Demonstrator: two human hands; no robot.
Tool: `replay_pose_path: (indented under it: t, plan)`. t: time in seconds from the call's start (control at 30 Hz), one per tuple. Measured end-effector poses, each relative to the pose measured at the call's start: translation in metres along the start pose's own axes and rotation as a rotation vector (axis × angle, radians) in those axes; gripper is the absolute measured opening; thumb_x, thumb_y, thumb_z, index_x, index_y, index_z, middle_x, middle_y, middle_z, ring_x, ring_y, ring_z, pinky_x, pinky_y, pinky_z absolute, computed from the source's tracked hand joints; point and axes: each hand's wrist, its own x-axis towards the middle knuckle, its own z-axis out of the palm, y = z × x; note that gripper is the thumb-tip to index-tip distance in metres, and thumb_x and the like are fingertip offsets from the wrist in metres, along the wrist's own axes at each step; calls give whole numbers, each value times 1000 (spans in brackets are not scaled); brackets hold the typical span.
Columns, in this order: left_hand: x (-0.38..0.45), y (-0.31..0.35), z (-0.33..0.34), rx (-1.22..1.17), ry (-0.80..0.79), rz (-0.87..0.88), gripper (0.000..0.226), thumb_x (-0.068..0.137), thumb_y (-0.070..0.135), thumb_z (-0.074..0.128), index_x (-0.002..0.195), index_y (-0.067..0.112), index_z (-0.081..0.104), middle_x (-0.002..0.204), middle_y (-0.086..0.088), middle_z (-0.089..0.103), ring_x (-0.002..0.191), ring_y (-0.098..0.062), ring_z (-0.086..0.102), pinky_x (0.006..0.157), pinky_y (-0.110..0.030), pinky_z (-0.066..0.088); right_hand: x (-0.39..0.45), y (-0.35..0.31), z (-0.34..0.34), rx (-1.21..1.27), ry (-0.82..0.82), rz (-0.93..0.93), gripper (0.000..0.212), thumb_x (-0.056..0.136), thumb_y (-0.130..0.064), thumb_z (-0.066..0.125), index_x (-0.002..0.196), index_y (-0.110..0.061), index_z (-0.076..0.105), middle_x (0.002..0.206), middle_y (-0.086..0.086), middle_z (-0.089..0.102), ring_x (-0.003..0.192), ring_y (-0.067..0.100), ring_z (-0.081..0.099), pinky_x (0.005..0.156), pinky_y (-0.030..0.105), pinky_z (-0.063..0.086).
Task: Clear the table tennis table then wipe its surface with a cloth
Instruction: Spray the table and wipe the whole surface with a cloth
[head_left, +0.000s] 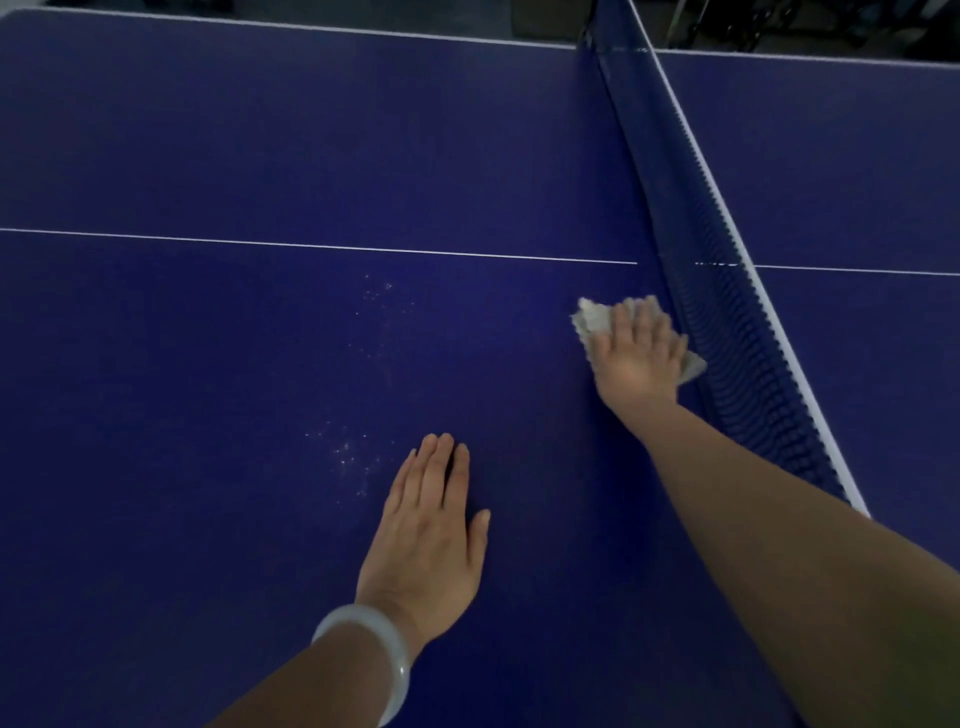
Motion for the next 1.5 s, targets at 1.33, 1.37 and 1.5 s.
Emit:
replay_pose_path:
  t: [1.33,1.37,1.5]
  plan:
    - [-113,-143,-28,-18,112,-483,66,99,44,18,153,7,17,161,-12,14,150,-23,5,122,-40,5,-220,-26,31,19,50,100,59,101,-45,10,156,-25,3,163,2,-6,149,26,-9,120,52,-2]
    - [-113,-143,-28,-14,115,-487,65,99,44,18,153,8,17,161,-11,14,150,-23,4,122,-40,4,-231,-36,33,8,61,118,58,102,-44,9,156,-23,3,163,5,-4,149,29,-6,120,55,0]
    - [-112,-144,-26,4,122,-488,63,100,43,17,153,9,19,160,-10,16,150,-22,6,122,-39,4,-285,-109,52,-46,78,-175,62,100,-43,15,155,-14,14,161,16,10,147,41,11,118,59,6]
